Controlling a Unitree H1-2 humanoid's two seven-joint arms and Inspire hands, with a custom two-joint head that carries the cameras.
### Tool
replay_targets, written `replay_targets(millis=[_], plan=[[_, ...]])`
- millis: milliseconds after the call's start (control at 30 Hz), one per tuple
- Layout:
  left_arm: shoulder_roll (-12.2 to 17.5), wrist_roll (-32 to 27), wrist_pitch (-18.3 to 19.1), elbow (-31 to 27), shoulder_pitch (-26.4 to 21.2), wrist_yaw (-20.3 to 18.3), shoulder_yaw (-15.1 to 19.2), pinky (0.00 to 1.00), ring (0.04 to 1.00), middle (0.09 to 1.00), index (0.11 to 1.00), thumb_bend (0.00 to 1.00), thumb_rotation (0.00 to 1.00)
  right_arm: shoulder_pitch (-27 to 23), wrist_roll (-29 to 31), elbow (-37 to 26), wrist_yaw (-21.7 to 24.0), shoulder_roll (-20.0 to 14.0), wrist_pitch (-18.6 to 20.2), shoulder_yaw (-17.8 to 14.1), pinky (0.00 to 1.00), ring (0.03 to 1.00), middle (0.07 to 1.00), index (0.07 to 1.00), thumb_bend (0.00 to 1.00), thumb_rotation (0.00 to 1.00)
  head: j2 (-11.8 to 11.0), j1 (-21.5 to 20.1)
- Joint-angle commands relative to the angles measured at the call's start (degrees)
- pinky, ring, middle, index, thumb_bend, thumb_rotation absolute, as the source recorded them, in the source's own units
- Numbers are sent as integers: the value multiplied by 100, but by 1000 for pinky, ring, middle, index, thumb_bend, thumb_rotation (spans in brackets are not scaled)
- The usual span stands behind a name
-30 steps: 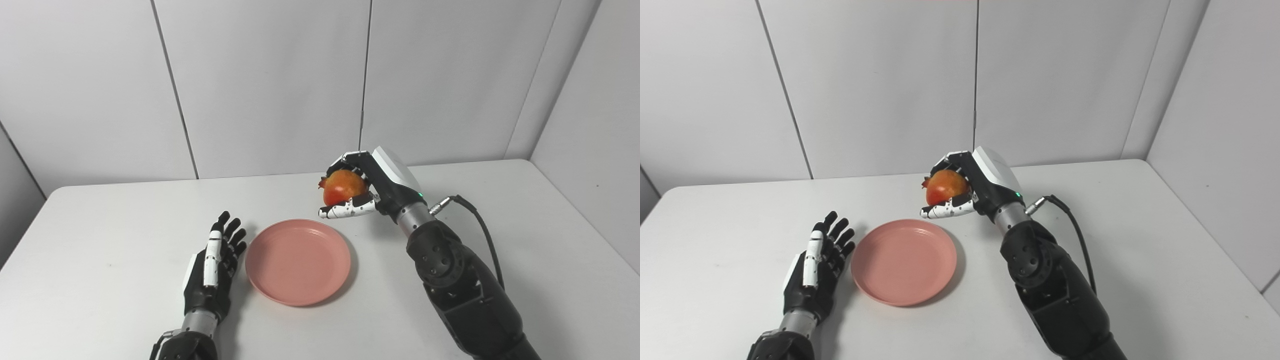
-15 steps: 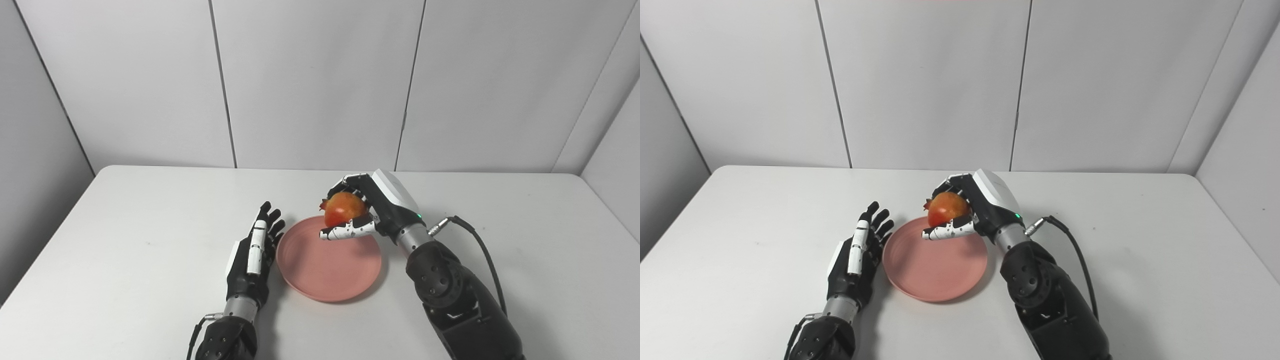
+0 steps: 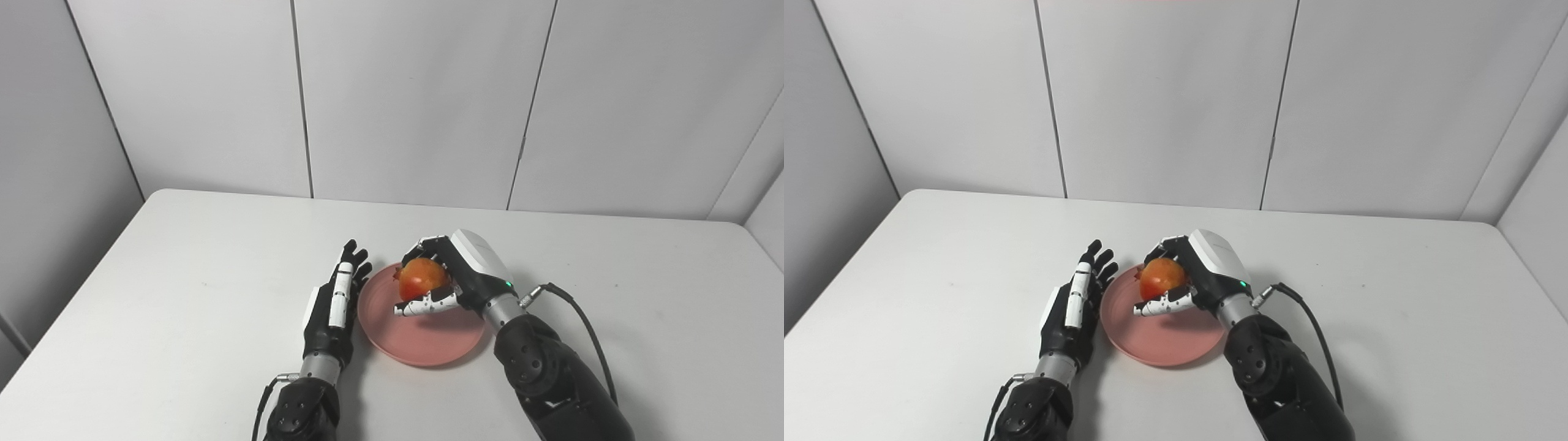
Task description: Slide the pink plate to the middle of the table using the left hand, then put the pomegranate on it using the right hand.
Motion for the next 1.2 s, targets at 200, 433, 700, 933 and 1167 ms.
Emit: replay_targets(millis=[200, 433, 700, 933, 1167], plan=[[-95, 66, -55, 17, -145, 83, -33, 950, 941, 950, 954, 427, 1000, -80, -194, -38, -280, 29, -433, 27, 299, 376, 445, 526, 465, 91, 96, 63], [-80, 74, -58, 19, -156, 50, -36, 955, 950, 957, 958, 438, 1000, 12, -654, 134, -715, -73, -892, 220, 230, 304, 386, 494, 458, 63, 135, 55], [-83, 21, -72, 18, -153, 20, -21, 948, 946, 954, 955, 436, 1000, 33, -1048, 374, -1131, -138, -1229, 313, 216, 287, 370, 481, 468, 83, 136, 54], [-78, 31, -34, -16, -147, 19, -30, 944, 946, 954, 957, 439, 1000, 49, -1257, 466, -1260, -165, -1317, 367, 227, 294, 378, 469, 451, 116, 173, 33], [-73, 23, -19, -26, -148, 15, -27, 943, 946, 953, 955, 438, 1000, 68, -1328, 491, -1286, -167, -1341, 361, 403, 514, 605, 665, 450, 195, 174, 7]])
